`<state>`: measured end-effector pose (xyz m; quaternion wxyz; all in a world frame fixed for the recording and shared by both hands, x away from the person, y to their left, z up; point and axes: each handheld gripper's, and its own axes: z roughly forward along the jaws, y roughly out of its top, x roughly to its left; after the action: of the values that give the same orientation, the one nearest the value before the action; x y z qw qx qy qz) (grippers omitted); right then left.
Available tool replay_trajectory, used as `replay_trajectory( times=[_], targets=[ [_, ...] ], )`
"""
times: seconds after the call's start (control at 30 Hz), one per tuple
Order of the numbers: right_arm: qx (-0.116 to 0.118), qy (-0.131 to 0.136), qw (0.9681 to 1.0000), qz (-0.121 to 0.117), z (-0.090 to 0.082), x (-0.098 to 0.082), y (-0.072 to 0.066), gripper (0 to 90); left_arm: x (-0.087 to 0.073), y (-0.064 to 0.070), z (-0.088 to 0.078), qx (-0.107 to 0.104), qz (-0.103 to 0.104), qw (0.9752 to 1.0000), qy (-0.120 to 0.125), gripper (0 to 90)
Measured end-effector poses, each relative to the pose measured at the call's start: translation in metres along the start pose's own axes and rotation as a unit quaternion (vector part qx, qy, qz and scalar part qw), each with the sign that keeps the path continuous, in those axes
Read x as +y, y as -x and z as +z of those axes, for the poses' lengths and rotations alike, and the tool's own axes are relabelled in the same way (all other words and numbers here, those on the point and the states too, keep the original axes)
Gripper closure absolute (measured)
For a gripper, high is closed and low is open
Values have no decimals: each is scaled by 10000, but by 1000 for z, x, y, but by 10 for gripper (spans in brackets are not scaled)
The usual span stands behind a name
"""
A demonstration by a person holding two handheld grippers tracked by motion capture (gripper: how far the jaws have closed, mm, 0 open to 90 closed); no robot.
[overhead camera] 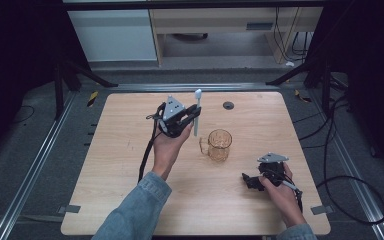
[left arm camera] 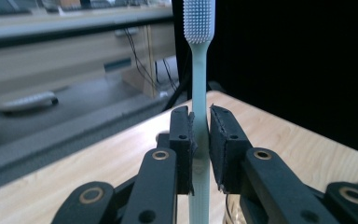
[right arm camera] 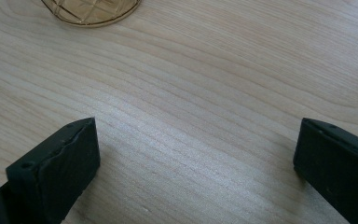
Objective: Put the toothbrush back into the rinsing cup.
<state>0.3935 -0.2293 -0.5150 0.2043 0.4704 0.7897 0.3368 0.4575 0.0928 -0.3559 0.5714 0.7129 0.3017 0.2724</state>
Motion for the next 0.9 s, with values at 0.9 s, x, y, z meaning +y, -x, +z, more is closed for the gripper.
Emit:
replay_trajectory(
  times=[0.9],
  targets=[
    [6,3,10000,-8,0,0,0,7,-10,8,7,92,-50,9973,722,794]
  ],
)
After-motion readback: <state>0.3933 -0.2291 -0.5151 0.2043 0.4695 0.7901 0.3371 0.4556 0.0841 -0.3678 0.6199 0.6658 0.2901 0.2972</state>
